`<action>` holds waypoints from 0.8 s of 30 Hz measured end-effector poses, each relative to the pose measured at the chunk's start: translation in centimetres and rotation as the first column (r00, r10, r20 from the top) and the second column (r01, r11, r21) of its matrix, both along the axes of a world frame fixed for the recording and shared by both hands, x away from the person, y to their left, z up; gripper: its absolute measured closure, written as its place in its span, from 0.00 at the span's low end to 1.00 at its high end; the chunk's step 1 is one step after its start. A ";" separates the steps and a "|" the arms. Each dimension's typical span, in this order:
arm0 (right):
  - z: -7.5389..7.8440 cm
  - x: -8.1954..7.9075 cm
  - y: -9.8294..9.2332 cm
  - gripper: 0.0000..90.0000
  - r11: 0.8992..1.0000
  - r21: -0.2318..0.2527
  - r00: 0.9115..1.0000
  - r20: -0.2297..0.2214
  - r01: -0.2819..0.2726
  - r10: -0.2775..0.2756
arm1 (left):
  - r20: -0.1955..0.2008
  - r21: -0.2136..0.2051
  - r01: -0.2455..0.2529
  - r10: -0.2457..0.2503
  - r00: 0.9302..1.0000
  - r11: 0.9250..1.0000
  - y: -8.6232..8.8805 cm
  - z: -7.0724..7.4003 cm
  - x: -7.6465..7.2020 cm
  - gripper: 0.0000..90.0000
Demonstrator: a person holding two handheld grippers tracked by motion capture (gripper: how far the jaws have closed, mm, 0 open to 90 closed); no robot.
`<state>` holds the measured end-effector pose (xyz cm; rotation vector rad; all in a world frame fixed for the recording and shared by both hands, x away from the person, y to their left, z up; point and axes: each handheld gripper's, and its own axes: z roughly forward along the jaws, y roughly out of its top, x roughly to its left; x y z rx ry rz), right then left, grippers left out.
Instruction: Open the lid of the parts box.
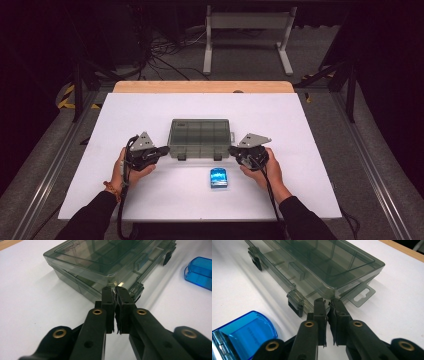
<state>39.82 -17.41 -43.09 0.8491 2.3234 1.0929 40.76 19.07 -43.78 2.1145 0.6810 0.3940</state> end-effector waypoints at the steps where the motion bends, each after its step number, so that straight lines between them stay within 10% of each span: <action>1: 0.0 0.0 0.0 0.97 1.000 0.001 1.000 0.002 -0.001 0.001 | 0.002 0.002 -0.004 0.004 1.000 1.000 0.0 0.0 0.0 0.99; 24: 0.0 0.1 -0.1 0.94 1.000 0.020 1.000 0.028 0.006 -0.006 | 0.036 0.003 -0.027 0.026 0.999 1.000 0.0 0.1 0.0 0.96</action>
